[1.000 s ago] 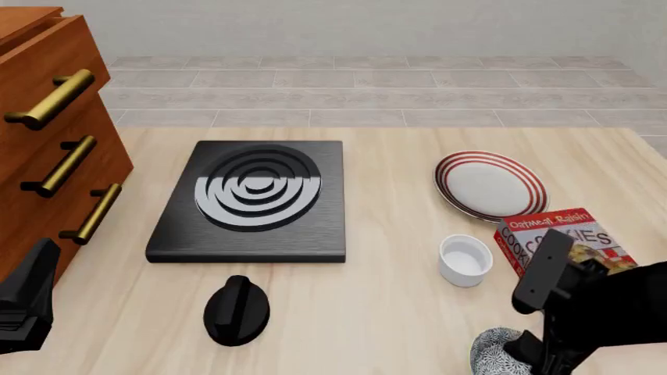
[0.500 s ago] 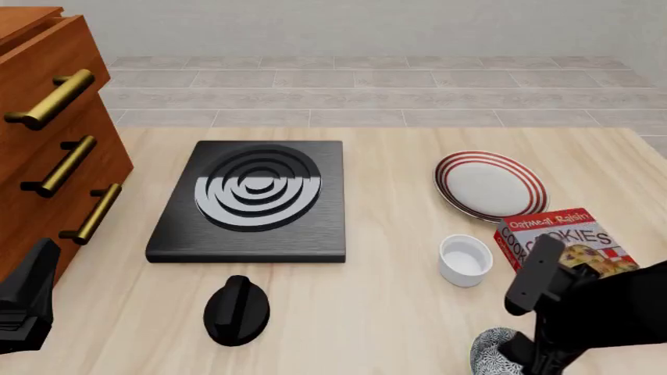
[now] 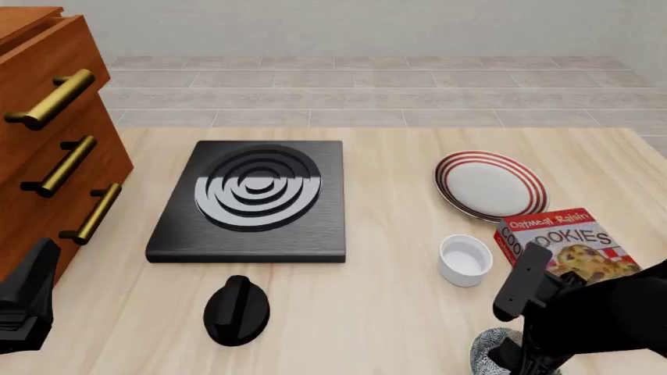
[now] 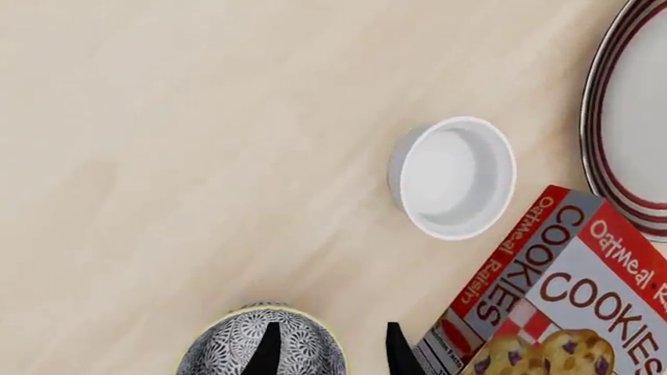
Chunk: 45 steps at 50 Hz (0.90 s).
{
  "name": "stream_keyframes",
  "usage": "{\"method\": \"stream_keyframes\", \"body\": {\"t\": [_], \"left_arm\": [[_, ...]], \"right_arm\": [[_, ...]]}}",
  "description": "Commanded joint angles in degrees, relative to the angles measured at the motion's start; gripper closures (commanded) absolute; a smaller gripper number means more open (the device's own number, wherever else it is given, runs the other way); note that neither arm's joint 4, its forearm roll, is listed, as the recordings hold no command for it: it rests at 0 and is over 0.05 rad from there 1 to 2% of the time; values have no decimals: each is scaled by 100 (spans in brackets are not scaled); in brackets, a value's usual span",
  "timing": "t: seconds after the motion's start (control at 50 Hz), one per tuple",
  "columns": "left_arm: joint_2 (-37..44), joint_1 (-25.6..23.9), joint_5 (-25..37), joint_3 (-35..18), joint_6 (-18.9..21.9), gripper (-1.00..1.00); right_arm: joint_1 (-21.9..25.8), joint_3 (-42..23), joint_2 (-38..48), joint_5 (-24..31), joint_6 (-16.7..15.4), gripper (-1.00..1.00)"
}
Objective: Pick the akita bowl next to the ramekin and place it on the plate.
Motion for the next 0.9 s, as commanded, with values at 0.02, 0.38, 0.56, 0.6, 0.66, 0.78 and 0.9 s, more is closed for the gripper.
{"method": "stream_keyframes", "body": {"t": [0.02, 0.38, 0.56, 0.6, 0.66, 0.78, 0.9], "left_arm": [[0, 0, 0, 0, 0, -100], [0, 1, 0, 0, -1, -100], [1, 1, 0, 0, 0, -100], [1, 0, 0, 0, -2, -100], [0, 0, 0, 0, 0, -100], [0, 0, 0, 0, 0, -100], [-1, 1, 0, 0, 0, -100]], "right_arm": [[168, 89, 151, -174, 179, -100], [348, 236, 255, -310, 373, -100], [254, 237, 144, -295, 234, 100], [454, 290, 87, -212, 412, 100], [459, 256, 70, -196, 418, 100], [421, 198, 40, -144, 351, 100], [447, 66, -103, 49, 326, 100]]}}
